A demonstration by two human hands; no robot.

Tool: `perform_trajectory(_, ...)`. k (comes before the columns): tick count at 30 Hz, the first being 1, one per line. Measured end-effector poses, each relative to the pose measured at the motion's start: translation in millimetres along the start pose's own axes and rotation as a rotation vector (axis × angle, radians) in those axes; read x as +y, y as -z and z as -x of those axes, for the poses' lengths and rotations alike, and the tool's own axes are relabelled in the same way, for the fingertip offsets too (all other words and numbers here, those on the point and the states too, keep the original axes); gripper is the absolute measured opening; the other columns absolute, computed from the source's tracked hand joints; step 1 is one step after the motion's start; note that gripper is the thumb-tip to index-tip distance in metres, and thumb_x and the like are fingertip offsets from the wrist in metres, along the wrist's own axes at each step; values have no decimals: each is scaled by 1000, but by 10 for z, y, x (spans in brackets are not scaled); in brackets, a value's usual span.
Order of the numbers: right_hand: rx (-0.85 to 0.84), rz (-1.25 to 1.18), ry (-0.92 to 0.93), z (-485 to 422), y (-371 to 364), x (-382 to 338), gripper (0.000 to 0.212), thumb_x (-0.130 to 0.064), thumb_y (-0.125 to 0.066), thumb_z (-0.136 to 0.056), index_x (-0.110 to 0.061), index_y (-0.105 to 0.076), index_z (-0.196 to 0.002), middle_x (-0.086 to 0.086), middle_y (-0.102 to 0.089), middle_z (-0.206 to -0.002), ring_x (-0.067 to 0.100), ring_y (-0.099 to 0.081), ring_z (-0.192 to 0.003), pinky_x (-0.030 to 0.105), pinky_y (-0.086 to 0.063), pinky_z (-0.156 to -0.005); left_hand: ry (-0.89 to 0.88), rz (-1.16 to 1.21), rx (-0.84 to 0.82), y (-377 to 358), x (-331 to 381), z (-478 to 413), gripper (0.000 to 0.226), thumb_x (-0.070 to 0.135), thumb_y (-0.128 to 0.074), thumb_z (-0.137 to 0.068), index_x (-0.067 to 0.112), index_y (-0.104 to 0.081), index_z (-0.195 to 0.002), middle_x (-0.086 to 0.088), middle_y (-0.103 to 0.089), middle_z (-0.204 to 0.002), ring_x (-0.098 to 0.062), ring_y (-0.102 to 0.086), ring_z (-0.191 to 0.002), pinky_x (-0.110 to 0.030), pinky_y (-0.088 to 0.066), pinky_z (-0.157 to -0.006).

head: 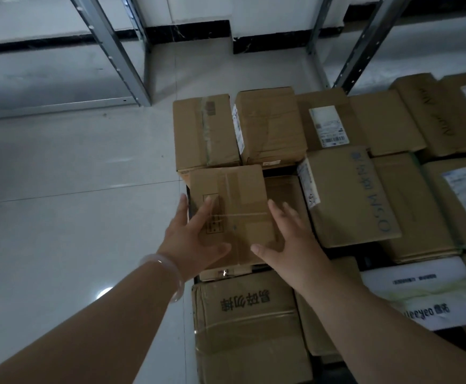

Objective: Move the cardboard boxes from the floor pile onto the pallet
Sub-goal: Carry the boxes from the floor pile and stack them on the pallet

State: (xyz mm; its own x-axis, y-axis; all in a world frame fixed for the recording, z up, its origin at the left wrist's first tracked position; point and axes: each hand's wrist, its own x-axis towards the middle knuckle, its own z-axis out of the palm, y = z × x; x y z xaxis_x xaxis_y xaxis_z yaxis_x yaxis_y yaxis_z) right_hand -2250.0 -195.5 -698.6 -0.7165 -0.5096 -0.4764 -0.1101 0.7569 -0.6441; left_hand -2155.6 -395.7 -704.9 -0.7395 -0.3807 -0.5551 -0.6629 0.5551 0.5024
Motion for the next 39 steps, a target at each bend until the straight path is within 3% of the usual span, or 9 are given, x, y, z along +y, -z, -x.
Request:
perform_trajectory(4, 65, 148, -27, 522, 280, 309, 94, -65, -62, -83, -52, -1, -152, -19, 2, -163, 5, 0, -147, 35, -13, -118, -105, -282, 123, -114, 314, 194, 107, 70, -64, -75, 57, 14, -145, 17, 33, -154, -16, 14, -149, -45, -15, -119)
perform_trajectory(8, 107, 257, -147, 1053, 585, 670, 96, -72, -55, -83, -43, 2, -155, -8, 9, -165, 13, 12, -150, 41, 0, -121, -276, -448, 47, -268, 814, 485, 100, 72, -55, -80, 69, 37, -119, 20, 46, -142, -4, 32, -135, -44, -2, -118)
perform_trajectory(11, 150, 332, -237, 1434, 776, 906, 103, -79, -50, -80, -42, 12, -154, -6, 16, -164, 18, 16, -150, 45, 6, -120, -378, -561, -10, -381, 1271, 702, 94, 73, -47, -83, 63, 39, -122, 17, 46, -145, -8, 33, -138, -44, 8, -118)
perform_trajectory(17, 305, 305, -254, 2285, 1012, 1305, 104, -82, -43, -80, -48, 33, -142, -5, 20, -164, 19, 19, -150, 44, 12, -119, -497, -656, -100, -884, 2177, 1283, 94, 71, -46, -86, 53, 28, -141, 16, 35, -154, -14, 23, -146, -46, 7, -118)
perform_trajectory(24, 463, 205, -412, 3908, 974, 2178, 105, -80, -44, -81, -55, 47, -126, -12, 33, -157, 14, 27, -147, 37, 20, -115, -688, -784, -183, -2175, 2888, 2377, 100, 80, -42, -82, 54, 40, -133, 10, 37, -154, -21, 21, -147, -48, 4, -119)
perform_trajectory(27, 515, 165, -506, 4762, 875, 2644, 106, -79, -46, -80, -53, 45, -129, -10, 33, -158, 14, 30, -145, 38, 20, -115, -805, -810, -241, -2843, 3142, 3006, 101, 79, -43, -82, 57, 49, -118, 10, 38, -154, -20, 22, -147, -48, 7, -119)
perform_trajectory(33, 583, 76, -766, 6557, 584, 3463, 103, -78, -46, -81, -45, 23, -149, -4, 30, -160, 17, 27, -147, 39, 18, -118, -1069, -927, -292, -4170, 3531, 4472, 102, 78, -40, -84, 49, 47, -129, 4, 40, -153, -23, 21, -148, -50, 3, -121)
perform_trajectory(39, 672, -35, -955, 8160, 25, 3947, 102, -77, -47, -82, -45, 22, -150, -6, 28, -161, 14, 30, -145, 37, 22, -114, -1263, -965, -460, -5359, 3555, 5953, 103, 76, -43, -84, 54, 52, -119, 8, 43, -151, -21, 24, -147, -48, 9, -118)
